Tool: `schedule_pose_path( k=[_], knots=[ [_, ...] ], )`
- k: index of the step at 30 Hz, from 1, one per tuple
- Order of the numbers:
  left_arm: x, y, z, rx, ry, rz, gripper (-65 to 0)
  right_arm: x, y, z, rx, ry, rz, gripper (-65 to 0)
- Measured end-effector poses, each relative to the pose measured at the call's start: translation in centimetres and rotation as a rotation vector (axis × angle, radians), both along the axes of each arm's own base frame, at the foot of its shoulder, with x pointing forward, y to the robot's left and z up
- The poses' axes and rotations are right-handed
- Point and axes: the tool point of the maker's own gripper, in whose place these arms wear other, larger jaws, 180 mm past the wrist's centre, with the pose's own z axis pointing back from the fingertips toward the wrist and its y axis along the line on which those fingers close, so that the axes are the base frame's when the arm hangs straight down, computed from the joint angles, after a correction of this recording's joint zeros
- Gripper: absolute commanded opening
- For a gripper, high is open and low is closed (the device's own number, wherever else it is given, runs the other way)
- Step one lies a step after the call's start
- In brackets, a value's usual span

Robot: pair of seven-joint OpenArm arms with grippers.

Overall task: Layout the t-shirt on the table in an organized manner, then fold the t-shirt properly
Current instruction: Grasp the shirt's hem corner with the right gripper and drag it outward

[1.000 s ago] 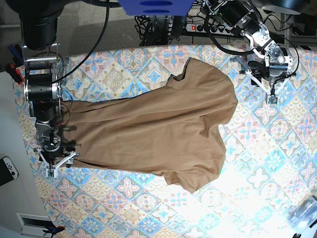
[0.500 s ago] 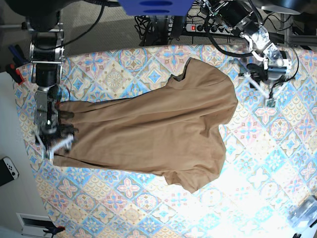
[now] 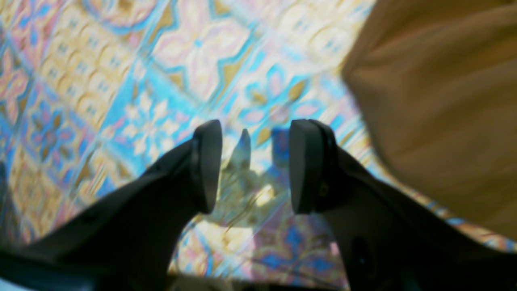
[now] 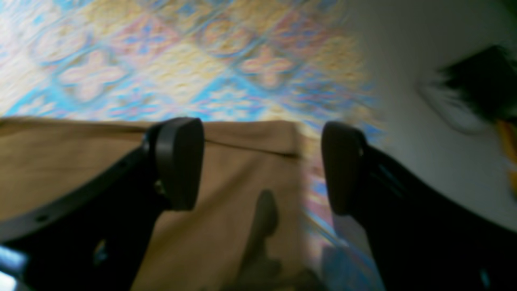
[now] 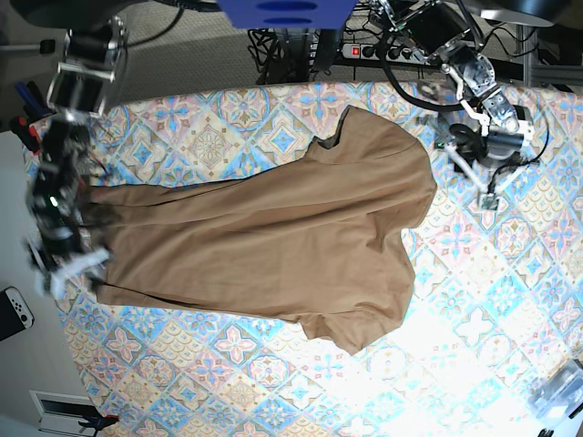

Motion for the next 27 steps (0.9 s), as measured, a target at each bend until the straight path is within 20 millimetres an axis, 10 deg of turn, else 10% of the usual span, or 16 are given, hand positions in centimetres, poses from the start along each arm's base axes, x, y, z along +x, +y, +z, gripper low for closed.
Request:
schedule_pose_path(
  k=[5,27],
  knots=[
    [0.3,-0.5,0.0,-0.019,-0.014,-0.01,-38.2,-5.7,-2.9,-4.9,0.016,0.153,-0.1,-25.4],
    [0.2,-0.3,0.0,-0.013,-0.008,-0.006,-38.2,-8.1,-2.9,-9.4,0.08,0.192,-0.135,-25.3]
  ],
)
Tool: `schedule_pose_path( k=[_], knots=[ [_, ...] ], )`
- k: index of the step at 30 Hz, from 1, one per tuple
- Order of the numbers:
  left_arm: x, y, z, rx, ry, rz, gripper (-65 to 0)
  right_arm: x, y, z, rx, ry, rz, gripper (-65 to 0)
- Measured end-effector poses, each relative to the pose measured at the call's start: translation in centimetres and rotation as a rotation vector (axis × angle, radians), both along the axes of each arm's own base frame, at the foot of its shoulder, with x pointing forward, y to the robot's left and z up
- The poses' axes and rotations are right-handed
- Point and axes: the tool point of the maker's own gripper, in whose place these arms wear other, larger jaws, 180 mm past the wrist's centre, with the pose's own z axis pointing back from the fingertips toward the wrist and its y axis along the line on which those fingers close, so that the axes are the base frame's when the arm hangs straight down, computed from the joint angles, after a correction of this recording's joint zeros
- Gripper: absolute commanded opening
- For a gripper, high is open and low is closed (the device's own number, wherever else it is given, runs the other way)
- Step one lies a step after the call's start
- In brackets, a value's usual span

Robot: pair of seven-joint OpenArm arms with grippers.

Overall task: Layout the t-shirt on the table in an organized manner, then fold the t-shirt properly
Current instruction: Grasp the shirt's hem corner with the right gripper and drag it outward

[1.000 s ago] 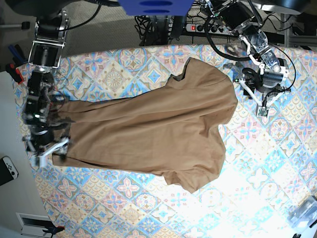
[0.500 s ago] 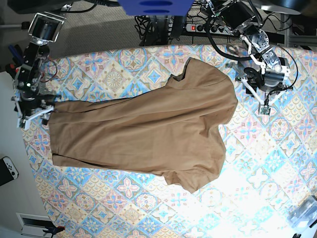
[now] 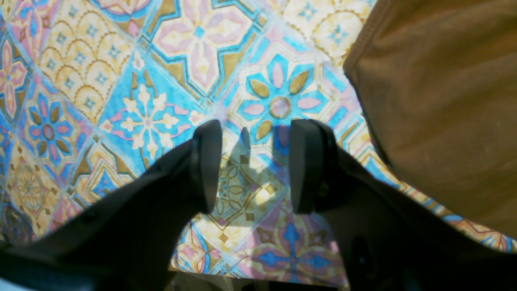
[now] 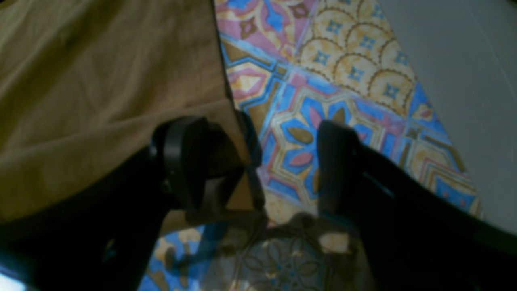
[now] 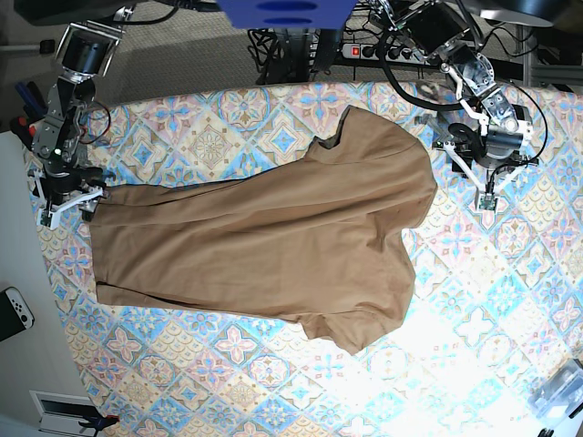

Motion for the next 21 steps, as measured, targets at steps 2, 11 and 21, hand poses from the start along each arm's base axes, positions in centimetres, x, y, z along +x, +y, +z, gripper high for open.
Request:
schedule_pose_path(
  k=[2,11,21],
  knots=[
    [0.0,0.0,0.0,0.002,0.002,0.001,-38.2,-0.4,0.0,-0.3,-0.002,0.004,0.003,-25.4],
    [0.0,-0.1,0.0,-0.001,0.0,0.001,-38.2,0.1,4.2,-1.7,0.046,0.032,0.156,-46.2],
    [-0.1,-0.1,-0.1,-0.003,0.002,0.001,-38.2,0.4,4.2,-0.9,0.033,0.018,0.157,-65.0]
  ],
)
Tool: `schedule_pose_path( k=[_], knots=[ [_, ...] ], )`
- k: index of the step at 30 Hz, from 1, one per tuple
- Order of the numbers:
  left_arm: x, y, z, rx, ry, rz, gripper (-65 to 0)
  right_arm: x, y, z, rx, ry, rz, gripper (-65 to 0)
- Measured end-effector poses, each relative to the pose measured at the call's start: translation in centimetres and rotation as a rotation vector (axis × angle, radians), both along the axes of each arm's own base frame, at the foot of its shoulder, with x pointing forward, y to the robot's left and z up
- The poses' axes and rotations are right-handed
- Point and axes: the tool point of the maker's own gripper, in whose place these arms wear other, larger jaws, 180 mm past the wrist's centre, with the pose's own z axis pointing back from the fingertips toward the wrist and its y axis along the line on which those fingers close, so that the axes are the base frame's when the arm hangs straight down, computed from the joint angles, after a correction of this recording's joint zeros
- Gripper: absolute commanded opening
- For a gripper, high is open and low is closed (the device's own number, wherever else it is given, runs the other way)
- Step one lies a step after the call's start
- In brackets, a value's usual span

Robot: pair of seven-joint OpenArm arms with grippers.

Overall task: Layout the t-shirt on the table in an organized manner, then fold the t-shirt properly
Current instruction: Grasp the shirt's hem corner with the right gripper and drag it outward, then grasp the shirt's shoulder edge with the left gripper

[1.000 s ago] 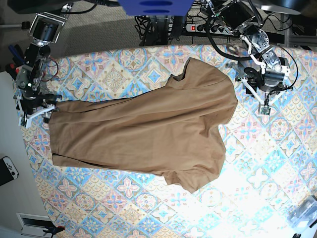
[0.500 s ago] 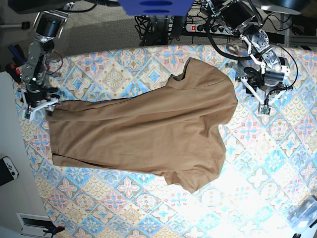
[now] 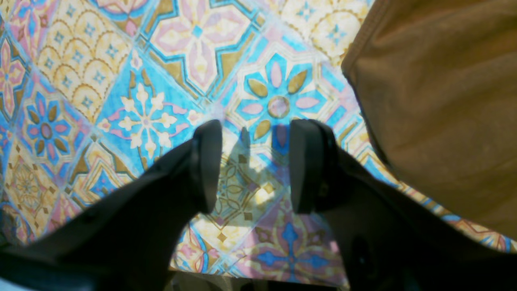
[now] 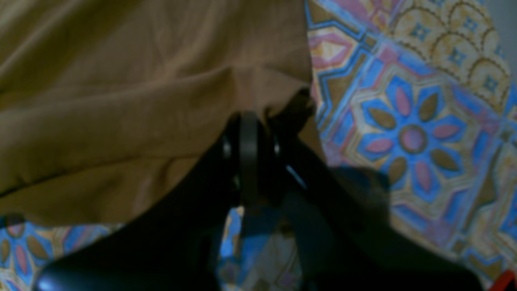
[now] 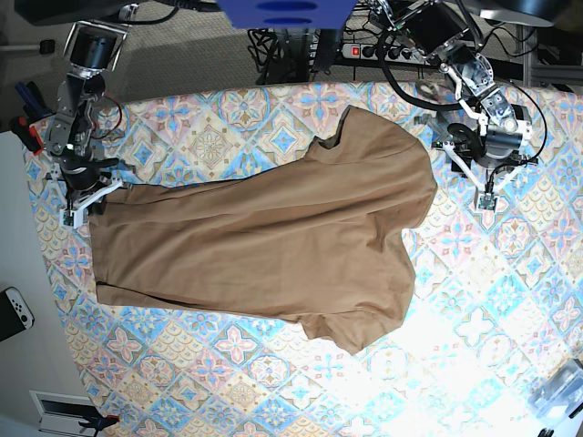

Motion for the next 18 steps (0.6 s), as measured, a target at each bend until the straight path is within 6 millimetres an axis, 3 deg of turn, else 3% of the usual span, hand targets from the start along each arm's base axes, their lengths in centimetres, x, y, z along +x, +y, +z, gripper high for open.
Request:
schedule_pose_path(
  k=[3,6,13,18],
  knots=[
    [0.0,0.0,0.0,0.0,0.0,0.0,-38.2,0.6,0.1,1.6,-0.024,-0.04,0.014,-65.0],
    [0.0,0.0,0.0,-0.001,-0.001,-0.001,-38.2,-0.5,0.7,2.3,-0.047,-0.016,0.041,-65.0],
    [0.0,-0.1,0.0,-0.001,0.0,-0.002,-38.2,-2.6,4.5,2.0,0.002,0.032,0.079,-65.0],
    [0.0,0.0,0.0,0.001,0.005,0.0,-38.2,-5.8,4.6,1.1,0.023,0.092,0.023,-65.0]
  ],
)
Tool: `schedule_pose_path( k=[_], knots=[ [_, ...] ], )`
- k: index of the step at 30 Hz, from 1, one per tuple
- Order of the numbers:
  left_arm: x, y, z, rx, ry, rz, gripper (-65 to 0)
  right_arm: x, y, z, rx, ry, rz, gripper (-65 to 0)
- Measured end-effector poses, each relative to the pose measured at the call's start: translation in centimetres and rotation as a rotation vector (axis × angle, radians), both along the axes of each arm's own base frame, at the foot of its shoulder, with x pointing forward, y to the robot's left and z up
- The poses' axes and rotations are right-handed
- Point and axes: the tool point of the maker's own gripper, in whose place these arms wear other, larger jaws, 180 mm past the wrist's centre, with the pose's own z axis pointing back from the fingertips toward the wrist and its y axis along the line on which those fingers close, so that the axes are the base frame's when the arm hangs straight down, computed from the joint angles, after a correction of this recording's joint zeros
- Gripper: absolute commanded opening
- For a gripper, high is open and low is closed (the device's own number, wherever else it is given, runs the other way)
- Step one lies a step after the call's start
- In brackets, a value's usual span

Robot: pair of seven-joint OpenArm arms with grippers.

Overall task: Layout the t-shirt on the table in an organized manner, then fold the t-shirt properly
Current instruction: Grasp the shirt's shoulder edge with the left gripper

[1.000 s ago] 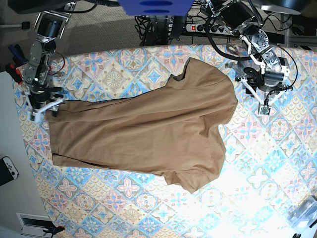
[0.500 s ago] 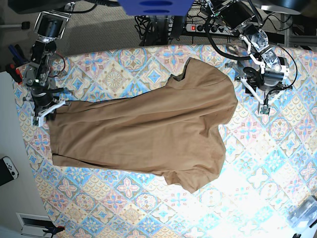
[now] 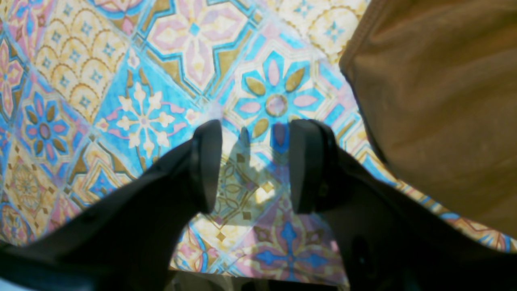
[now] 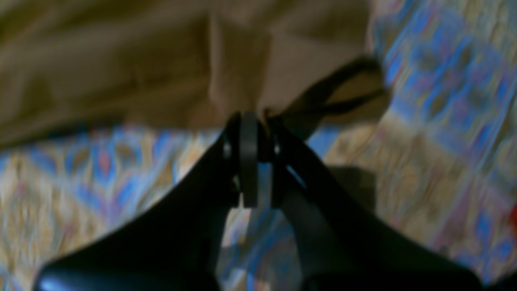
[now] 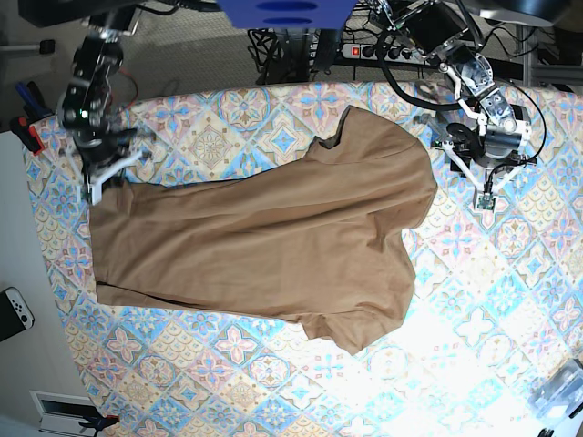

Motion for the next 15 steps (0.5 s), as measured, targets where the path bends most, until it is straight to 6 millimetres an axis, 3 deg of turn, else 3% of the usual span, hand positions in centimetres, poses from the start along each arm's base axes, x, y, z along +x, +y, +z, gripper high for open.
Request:
schedule_pose_path(
  k=[4,7,11,15],
  knots=[
    [-0.2,0.2,0.0,0.006,0.005,0.0,-38.2,-1.5,-2.2,1.2,-0.014,-0.008,-0.084,-65.0],
    [-0.5,0.2,-0.2,0.006,0.014,0.0,-38.2,-3.4,-4.1,0.8,-0.025,0.057,-0.148,-65.0],
    [-1.1,-0.5,-0.9,0.017,0.056,-0.04,-39.0,-3.9,-3.8,0.1,-0.008,0.085,-0.154,-65.0],
    [-2.2,-3.3,-1.4,0.021,0.082,-0.155,-49.6,-3.9,-3.0,-0.2,0.017,0.082,-0.155,-65.0]
  ],
)
